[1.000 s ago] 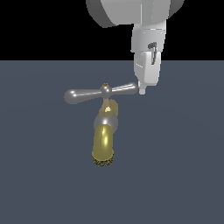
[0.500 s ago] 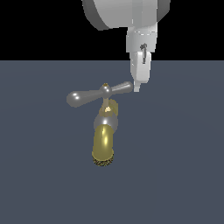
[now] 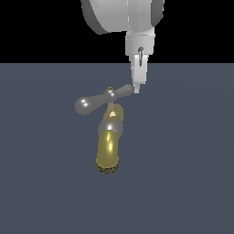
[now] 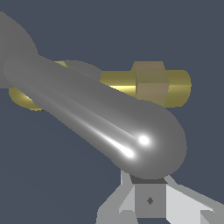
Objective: Turn on the faucet by rotating a designated handle.
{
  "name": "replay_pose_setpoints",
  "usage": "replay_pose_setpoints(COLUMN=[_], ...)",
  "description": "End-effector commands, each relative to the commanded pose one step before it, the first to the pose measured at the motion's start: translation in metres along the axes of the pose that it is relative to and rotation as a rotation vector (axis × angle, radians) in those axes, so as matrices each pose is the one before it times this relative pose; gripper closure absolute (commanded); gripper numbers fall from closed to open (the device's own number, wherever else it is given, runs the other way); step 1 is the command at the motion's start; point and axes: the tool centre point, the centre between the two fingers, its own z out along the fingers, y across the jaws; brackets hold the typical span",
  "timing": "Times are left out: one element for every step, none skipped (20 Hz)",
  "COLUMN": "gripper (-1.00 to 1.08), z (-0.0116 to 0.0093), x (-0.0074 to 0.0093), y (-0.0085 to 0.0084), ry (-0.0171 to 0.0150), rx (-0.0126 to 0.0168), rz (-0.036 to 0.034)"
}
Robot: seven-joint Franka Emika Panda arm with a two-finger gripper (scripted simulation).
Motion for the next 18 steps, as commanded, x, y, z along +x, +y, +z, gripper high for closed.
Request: replay_pose_setpoints(gripper=[1.08, 1.08, 1.08, 1.08, 1.08, 1.08, 1.08, 1.08, 1.08, 1.08, 1.08, 1.08, 1.08, 1.08, 1.08, 1.08, 1.08, 1.08], z=[-0.0006, 0.00006, 0.00006, 0.0, 0.00015, -0.00006, -0.00005, -0.00006, -0.00006, -0.00005, -0.00006, -0.00005, -0.00006, -0.00006, -0.00006, -0.00007, -0.00005, -0.00006], x=[0.02412, 0.00207, 0.00205, 0.0, -0.02024, 0.0077, 0.00763, 0.00769, 0.00768, 0.00759, 0.00763, 0.00753, 0.0075, 0.00746, 0.00741, 0.00742, 0.00722, 0.00723], y=[0.00898, 0.00289, 0.00288, 0.0, -0.00452, 0.0008, 0.00081, 0.00081, 0.00081, 0.00082, 0.00081, 0.00082, 0.00082, 0.00082, 0.00082, 0.00081, 0.00083, 0.00082], ry=[0.00559, 0.0, 0.0, 0.0, -0.00722, 0.00046, 0.00043, 0.00046, 0.00046, 0.00043, 0.00046, 0.00043, 0.00043, 0.00042, 0.00042, 0.00045, 0.00039, 0.00041], rx=[-0.00388, 0.0, 0.0, 0.0, 0.00251, -0.00021, -0.0002, -0.00021, -0.00021, -0.0002, -0.00021, -0.0002, -0.0002, -0.0002, -0.0002, -0.00022, -0.00019, -0.00021], rz=[-0.02856, 0.0, 0.0, 0.0, 0.02726, -0.00189, -0.00177, -0.00189, -0.00189, -0.00176, -0.00189, -0.00177, -0.00177, -0.00177, -0.00177, -0.00189, -0.00164, -0.00177])
